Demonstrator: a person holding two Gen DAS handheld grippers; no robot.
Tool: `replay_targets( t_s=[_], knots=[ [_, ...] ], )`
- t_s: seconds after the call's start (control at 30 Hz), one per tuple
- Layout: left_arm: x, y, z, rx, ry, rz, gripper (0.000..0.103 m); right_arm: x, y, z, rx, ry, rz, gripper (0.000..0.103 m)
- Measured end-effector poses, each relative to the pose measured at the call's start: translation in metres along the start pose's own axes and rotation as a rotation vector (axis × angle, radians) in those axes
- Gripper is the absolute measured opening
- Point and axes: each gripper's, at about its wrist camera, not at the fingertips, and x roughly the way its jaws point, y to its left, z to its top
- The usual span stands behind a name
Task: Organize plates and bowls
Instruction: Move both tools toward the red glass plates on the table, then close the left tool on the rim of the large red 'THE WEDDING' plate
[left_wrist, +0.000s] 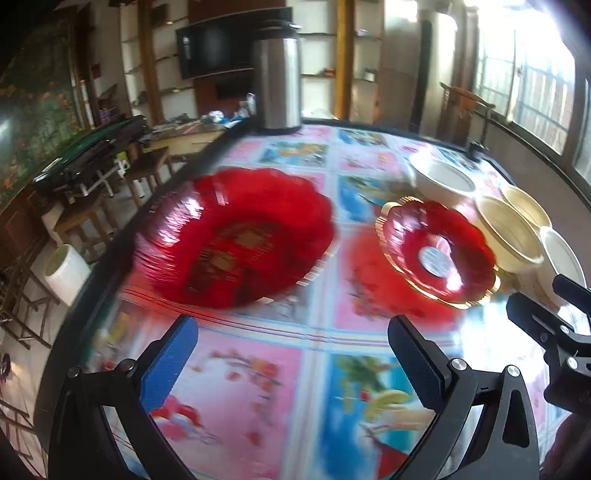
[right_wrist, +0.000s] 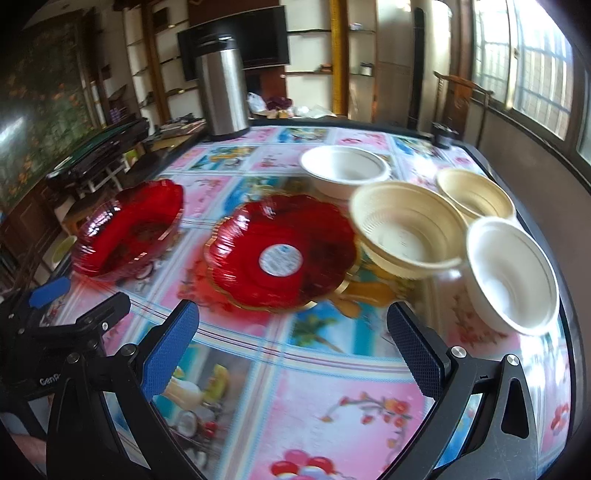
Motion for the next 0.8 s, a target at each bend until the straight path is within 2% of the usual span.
replay_targets(
  t_s=[0.07, 0.2, 0.47, 0.57, 0.8],
  knots=[
    [0.001, 0.008, 0.003, -0.016, -0.003, 0.015, 0.103, 0.005, 0.014, 0.007, -0.030, -0.003, 0.009, 0.103],
    [0.010, 0.030, 0.008, -0.031, -0.004, 0.112, 0.103, 0.012, 0.037, 0.020, -0.066, -0.013, 0.030, 0.103],
    [0.028, 0.061, 0.017, -0.077, 0.032, 0.090, 0.103, 0.037, 0.082, 0.043, -0.149, -0.002, 0.086, 0.103],
    [0.030, 0.066, 0.022, -0.093, 0.040, 0.070, 0.103, 0.043, 0.091, 0.052, -0.155, 0.006, 0.113, 0.103],
    [0.038, 0.074, 0.029, -0.096, 0.049, 0.084, 0.103, 0.063, 0.099, 0.070, -0.146, 0.037, 0.148, 0.103]
  ],
)
